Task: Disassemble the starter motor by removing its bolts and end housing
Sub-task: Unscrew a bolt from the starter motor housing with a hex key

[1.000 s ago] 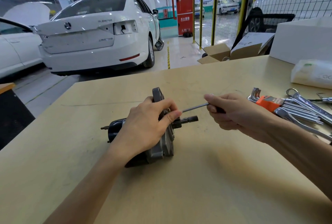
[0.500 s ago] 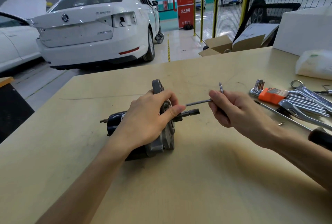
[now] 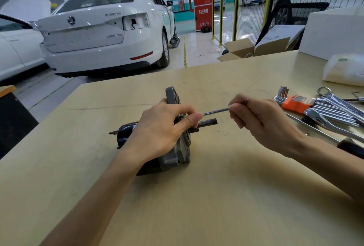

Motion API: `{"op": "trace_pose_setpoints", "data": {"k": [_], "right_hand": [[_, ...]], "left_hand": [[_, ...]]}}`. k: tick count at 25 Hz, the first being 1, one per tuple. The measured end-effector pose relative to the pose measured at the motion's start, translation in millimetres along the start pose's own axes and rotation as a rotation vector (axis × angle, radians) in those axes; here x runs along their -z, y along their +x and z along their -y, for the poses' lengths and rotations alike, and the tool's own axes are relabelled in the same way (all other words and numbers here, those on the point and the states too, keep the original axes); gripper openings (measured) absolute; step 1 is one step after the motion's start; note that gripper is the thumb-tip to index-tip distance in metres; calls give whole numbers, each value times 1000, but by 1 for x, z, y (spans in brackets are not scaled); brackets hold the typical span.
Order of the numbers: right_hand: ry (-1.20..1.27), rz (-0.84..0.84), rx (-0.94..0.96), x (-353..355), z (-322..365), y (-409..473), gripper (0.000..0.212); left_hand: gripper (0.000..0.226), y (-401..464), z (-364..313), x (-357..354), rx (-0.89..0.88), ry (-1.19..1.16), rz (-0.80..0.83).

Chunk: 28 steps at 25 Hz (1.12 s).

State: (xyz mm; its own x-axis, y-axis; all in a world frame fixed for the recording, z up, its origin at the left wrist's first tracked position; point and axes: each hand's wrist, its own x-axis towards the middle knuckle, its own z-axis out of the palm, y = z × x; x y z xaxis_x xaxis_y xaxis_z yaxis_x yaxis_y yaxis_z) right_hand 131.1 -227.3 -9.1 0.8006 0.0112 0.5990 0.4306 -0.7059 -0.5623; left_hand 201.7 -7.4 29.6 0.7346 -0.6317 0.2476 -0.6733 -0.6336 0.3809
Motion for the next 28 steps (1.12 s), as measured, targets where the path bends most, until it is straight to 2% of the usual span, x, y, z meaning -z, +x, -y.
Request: {"op": "trace_pose_setpoints", "data": {"k": [2, 4, 6, 7, 9, 10, 14, 17, 20, 25, 28], "right_hand": [[-57, 20, 0, 3, -3, 1, 39], [44, 108, -105, 8, -2, 3, 56], [250, 227, -343, 12, 3, 8, 74], [369, 290, -487, 15, 5, 10, 75], [592, 383, -717, 18, 10, 11, 64], [687, 411, -774, 20, 11, 11, 58], [982, 401, -813, 25, 21, 9, 39], [895, 341, -758, 20, 23, 6, 43], [635, 322, -683, 15, 22, 4, 47], [193, 363, -449, 14, 13, -2, 53], [32, 282, -266, 10, 2, -5, 49]], "left_hand": [[38, -1, -1, -1, 18, 13, -17], [38, -2, -1, -1, 22, 6, -31], [40, -2, 0, -2, 25, -4, -44], [42, -2, 0, -2, 26, -4, -48], [44, -1, 1, -3, 27, 0, -57], [45, -2, 1, -3, 27, 1, -63], [43, -2, 2, -4, 28, -14, -68], [49, 0, 3, -4, 3, -31, -71], [50, -1, 2, -3, -6, -43, -70], [40, 0, 2, -1, 14, -17, -46], [32, 1, 3, 0, 17, -14, -32]]}}
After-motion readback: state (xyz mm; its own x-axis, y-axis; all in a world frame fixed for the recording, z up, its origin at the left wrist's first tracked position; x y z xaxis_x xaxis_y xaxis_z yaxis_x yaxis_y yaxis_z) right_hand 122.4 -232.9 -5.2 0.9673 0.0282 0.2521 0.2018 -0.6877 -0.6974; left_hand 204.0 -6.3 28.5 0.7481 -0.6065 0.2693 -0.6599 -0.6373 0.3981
